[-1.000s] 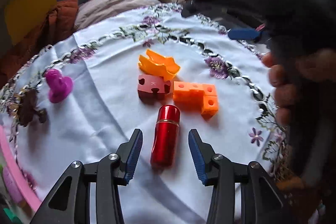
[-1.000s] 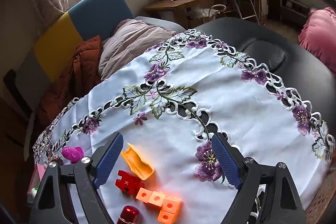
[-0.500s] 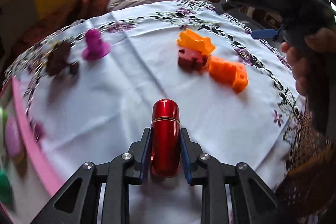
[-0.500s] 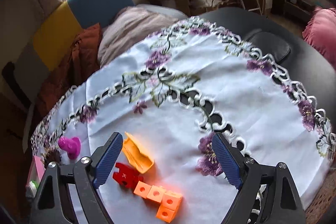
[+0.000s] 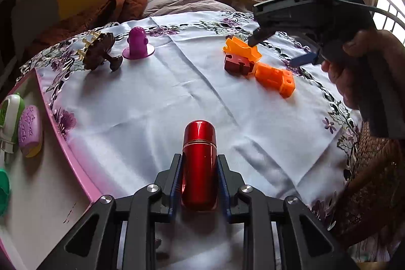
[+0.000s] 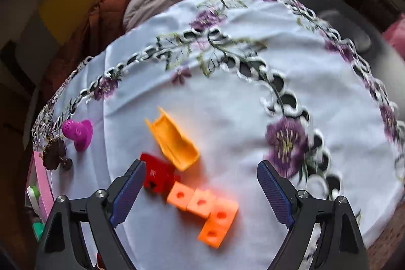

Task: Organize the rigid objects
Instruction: 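Grasp the red cylinder with the left tool while the right tool grasps the orange cubes, then carry the red cylinder toward the tray with the left tool while the right tool holds the orange cubes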

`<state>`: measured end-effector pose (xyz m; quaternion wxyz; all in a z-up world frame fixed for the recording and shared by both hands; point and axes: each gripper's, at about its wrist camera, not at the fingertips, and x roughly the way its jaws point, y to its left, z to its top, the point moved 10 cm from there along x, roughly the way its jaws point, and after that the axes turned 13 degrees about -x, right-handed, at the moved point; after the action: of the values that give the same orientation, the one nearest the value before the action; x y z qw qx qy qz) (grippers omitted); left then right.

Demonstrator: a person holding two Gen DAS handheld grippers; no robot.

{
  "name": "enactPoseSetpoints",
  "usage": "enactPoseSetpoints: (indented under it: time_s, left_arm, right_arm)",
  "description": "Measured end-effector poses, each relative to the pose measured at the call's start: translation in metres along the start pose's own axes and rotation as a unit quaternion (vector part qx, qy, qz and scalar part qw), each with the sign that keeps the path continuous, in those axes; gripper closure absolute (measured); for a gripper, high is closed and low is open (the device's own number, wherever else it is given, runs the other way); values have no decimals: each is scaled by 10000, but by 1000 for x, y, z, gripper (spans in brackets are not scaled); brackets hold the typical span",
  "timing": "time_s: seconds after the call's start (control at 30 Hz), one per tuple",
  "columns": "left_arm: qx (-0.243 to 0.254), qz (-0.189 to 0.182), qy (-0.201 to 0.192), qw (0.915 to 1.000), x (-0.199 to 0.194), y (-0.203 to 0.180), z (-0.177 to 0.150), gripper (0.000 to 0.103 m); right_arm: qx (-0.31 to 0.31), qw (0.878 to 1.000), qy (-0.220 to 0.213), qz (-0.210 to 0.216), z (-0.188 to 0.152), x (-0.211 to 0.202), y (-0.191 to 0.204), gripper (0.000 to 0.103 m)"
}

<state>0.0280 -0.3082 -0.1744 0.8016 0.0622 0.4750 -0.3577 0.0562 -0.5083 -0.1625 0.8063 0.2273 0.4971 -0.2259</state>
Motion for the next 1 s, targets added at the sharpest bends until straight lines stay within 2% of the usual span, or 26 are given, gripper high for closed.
enactPoseSetpoints:
  time_s: [0.37,0.47,0.5,0.57,0.6,0.73,0.83,1.0]
  left_arm:
    - [-228,-187,-3,9996,-2,4,-1,77]
    - [-268,-216,-14,9994,-3,5,-1,77]
    - [-282,-221,-17,9994,-3,5,-2,77]
    - [-298,-227,-23,9993,-3,5,-2,77]
    - [-302,-230,-25,9993,-3,5,-2,77]
    - [-305,-249,-38,9992,-5,5,-3,77]
    - [-317,-251,-40,9992,-5,6,-3,77]
    - [-274,-185,-79,9994,-7,5,-4,77]
  right_arm:
    - [260,9977,72,-628,-28,-1,2,11]
    - [144,9976,187,-650,-32,5,6,13]
    - [70,9975,226,-662,-32,7,7,15]
    - [-140,9961,345,-800,-36,12,10,40]
    - [-374,9933,364,-1033,-36,10,12,41]
    - [-544,9954,310,-721,-41,4,27,41]
    - [-948,9943,376,-319,-51,-2,50,41]
    - [-1737,9829,373,483,-59,-7,101,41]
